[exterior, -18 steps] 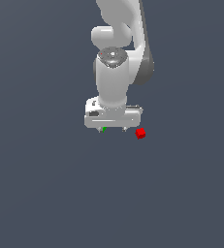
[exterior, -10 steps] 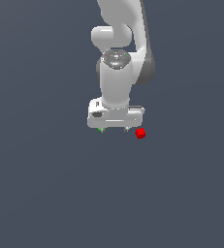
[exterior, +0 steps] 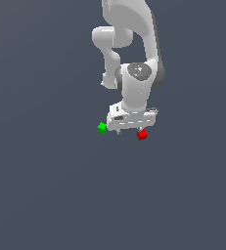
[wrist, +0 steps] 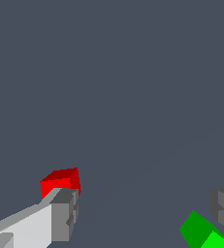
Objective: Stack the red cube on top of the green cube.
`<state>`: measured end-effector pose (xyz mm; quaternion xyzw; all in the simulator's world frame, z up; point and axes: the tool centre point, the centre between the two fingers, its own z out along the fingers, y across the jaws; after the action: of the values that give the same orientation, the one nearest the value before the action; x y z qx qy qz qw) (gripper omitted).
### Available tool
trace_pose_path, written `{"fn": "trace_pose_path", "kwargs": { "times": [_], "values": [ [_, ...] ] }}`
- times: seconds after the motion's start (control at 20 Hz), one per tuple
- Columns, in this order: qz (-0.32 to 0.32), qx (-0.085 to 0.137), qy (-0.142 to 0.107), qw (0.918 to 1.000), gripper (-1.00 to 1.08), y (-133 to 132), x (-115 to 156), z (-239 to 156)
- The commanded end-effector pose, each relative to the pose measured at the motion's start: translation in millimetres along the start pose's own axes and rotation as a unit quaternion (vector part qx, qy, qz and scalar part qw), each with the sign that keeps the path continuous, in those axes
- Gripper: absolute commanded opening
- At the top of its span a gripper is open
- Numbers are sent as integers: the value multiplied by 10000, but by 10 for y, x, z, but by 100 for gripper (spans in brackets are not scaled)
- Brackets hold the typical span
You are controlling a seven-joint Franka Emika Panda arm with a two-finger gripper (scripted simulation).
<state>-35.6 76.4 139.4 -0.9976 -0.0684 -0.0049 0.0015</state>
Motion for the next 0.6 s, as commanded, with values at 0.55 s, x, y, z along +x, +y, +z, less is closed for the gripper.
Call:
{"fn": "trace_pose_path", "kwargs": {
  "times": [0.55],
  "values": [
    [-681,2,-49,9977,100,-901,-468,658]
  ]
}}
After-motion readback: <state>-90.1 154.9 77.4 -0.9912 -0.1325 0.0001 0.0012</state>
